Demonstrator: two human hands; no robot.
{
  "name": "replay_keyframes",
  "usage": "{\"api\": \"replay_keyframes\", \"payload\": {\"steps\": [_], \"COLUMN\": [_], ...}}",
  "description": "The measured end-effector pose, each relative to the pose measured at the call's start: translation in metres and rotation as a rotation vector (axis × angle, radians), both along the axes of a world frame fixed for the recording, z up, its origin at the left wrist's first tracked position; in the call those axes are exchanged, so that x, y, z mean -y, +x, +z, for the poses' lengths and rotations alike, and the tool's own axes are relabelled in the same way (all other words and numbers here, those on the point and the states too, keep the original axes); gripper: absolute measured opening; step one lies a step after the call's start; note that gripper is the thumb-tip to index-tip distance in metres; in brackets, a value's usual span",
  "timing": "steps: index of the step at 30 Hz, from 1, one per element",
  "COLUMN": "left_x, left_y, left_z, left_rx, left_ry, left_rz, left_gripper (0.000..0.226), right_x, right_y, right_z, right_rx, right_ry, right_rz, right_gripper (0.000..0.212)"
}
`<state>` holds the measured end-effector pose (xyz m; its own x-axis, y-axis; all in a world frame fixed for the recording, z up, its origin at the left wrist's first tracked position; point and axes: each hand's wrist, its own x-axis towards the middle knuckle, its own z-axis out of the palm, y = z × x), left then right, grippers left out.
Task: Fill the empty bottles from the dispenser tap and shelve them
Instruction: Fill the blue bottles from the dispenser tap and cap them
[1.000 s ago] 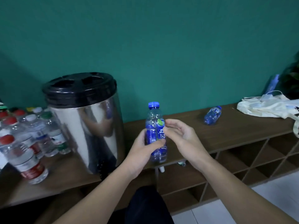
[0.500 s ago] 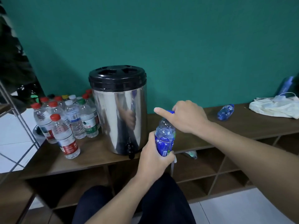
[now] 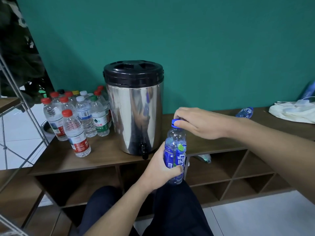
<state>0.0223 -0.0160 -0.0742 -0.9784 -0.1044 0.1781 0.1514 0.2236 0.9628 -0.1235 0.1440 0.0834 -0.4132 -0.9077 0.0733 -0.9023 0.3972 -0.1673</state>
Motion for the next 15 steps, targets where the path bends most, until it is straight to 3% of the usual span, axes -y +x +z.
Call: {"api": "replay_keyframes", "payload": {"steps": [8, 15], "left_x": [0.004, 0.018], "left_y": [-0.002, 0.004], "left_z": [-0.027, -0.058], "left_rx": [0.002, 0.046], "left_ry": [0.053, 0.073], "left_rz": [0.044, 0.063], "left_gripper": [0.067, 0.075], "right_x": [0.000, 0.005], "right_y": [-0.002, -0.008], "right_z": [-0.010, -0.036], "right_rx": [0.038, 0.052], "right_ry": [0.057, 0.015], "right_rz": [0.085, 0.073], "right_gripper": [0.024, 0.030]}}
